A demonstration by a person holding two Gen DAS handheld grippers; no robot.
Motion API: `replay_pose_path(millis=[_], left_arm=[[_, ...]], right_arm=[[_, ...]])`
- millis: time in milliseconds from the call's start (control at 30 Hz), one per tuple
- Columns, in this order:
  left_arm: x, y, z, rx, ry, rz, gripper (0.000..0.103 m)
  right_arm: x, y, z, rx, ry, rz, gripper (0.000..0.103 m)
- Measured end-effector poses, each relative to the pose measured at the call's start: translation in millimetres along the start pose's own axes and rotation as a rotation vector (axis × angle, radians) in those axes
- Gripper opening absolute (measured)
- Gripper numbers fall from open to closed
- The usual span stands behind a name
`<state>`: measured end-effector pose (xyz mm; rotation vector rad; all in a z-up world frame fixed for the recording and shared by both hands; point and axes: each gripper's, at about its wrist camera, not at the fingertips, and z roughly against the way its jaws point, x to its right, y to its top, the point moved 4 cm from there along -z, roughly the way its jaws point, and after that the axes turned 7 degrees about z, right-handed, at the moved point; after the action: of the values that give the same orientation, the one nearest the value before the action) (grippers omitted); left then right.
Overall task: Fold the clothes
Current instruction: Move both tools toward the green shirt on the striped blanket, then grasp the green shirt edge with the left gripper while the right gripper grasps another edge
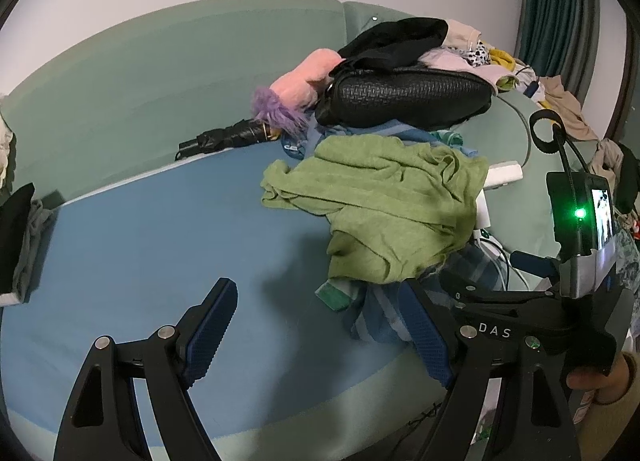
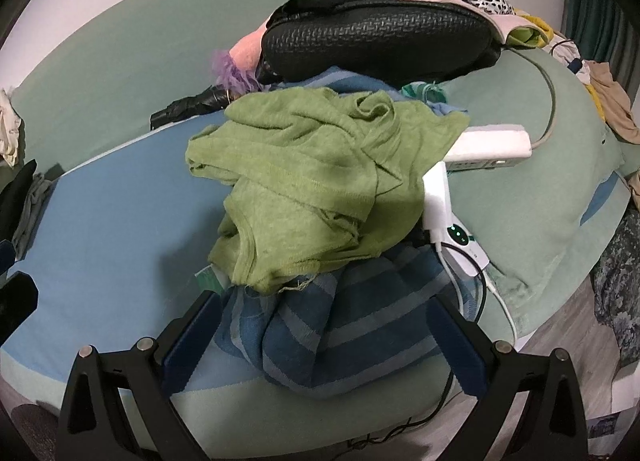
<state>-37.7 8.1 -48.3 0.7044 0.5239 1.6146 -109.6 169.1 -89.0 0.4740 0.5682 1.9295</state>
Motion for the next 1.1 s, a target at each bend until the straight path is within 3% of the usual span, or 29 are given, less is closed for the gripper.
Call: replay_pose_path(millis=[433,600,700,800,867,900,967,1033,1100], left_arm=[[7.1,-13.4,-29.4,-0.085,-0.019,-0.004,0.083],[11.1,-16.5,-42.8,-0.113,-0.032,-0.005,0.083],[11.7,-17.6,-50.2,-0.122,-0.044,0.006,0.083],[9.3,-18.9,-55.3,-0.128,-0.055,0.035,0.083],[6.2,-20.2,-57.5,-0.137,-0.067,0.051,0.083],[4.6,-20.8,-58.6,-0.142,-0.07,0.058,0.083],[1.0,-20.8,-60.8,-0.147,-0.057,0.069,0.083],[-4.9,-20.4,-61.8,-0.148,-0.053,0.093,0.083],[-12.9,-20.0,-62.0,-0.15,-0.068,0.138,0.083]], right_arm=[[9.4,-0.4,-11.2,-0.007,0.034,-0.083,0.103],[22.6,14.8,-23.6,0.009,-0.017,-0.109,0.103],[30.8,25.2,-40.4,0.008,0.005,-0.151,0.1],[34.8,31.9,-60.2,-0.013,0.062,-0.211,0.085],[32.7,33.3,-74.9,-0.043,0.123,-0.249,0.056],[27.8,33.5,-80.7,-0.051,0.143,-0.234,0.051],[18.4,32.6,-84.6,-0.041,0.153,-0.187,0.03],[14.0,31.5,-80.8,-0.017,0.19,-0.175,0.02],[11.3,32.2,-70.6,0.006,0.261,-0.177,0.017]])
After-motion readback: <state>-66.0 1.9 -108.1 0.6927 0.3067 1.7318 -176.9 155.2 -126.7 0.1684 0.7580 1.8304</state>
